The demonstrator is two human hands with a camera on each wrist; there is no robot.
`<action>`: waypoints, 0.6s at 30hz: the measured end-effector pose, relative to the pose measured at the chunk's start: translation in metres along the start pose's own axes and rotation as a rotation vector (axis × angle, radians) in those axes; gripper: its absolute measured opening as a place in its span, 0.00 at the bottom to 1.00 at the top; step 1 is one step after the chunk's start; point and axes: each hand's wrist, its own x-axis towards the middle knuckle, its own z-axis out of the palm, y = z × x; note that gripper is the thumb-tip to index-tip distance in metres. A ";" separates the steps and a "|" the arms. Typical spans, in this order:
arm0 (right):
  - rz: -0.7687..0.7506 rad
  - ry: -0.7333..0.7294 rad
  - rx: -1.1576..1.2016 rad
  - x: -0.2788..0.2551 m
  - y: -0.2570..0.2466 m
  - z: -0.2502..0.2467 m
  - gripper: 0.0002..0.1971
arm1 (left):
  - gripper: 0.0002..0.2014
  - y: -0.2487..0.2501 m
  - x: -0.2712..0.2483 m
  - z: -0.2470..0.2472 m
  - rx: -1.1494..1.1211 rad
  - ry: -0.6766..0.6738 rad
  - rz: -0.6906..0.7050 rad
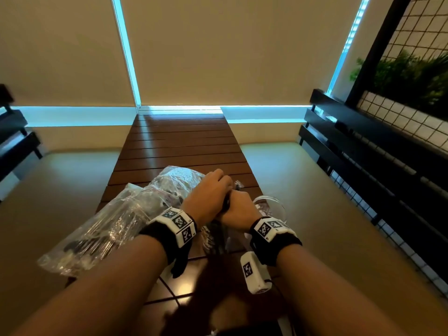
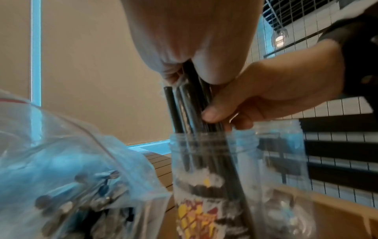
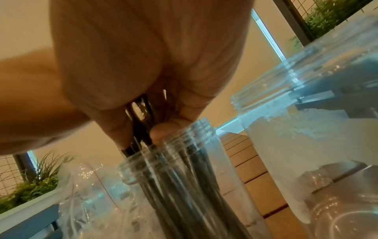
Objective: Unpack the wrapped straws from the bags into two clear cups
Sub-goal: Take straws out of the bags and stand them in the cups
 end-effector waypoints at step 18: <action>-0.057 0.476 0.058 0.006 -0.004 0.000 0.05 | 0.30 -0.013 -0.028 -0.055 -0.230 0.185 -0.153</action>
